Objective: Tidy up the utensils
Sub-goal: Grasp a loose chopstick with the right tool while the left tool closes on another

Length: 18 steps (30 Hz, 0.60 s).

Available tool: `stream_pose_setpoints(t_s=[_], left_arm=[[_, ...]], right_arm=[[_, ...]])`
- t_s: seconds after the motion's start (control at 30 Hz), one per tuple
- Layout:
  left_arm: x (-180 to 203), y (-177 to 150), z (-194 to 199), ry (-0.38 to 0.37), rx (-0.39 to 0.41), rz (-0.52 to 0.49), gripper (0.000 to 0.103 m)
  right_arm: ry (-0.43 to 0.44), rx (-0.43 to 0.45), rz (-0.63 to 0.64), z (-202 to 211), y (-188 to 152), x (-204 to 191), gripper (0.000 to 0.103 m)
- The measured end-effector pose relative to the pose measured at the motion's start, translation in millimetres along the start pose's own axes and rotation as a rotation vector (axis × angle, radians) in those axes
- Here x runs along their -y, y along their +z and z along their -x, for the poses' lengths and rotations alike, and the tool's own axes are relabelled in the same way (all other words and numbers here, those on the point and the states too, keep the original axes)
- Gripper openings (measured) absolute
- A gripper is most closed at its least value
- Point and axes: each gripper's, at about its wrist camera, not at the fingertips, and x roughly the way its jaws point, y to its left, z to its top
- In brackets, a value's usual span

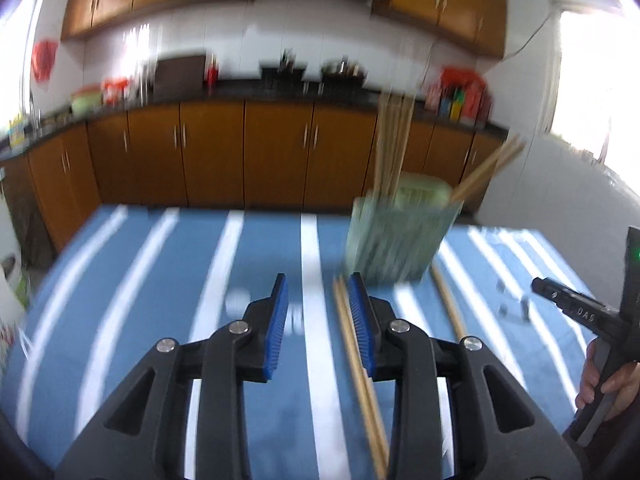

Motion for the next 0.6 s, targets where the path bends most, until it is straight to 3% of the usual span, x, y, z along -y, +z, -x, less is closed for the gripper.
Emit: stream_pose_setpoints(t_s=[0.13, 0.23, 0.37, 0.6], left_arm=[[-3, -35, -27, 0.000, -0.107, 0.017, 0.032], [1, -50, -35, -0.004, -0.145, 0.010, 0.032], [2, -57, -40, -0.012, -0.171, 0.000, 0.032], [6, -63, -53, -0.049, -0.210, 0.012, 0.032]], right_arm=[[0.020, -0.135, 0.012, -36, -29, -11, 0.023], [0.017, -0.186, 0.035, -51, -40, -20, 0.021], [0.006, -0.212, 0.048, -64, -44, -25, 0.020], [-0.072, -0.192, 0.056, -67, -41, -16, 0.007]])
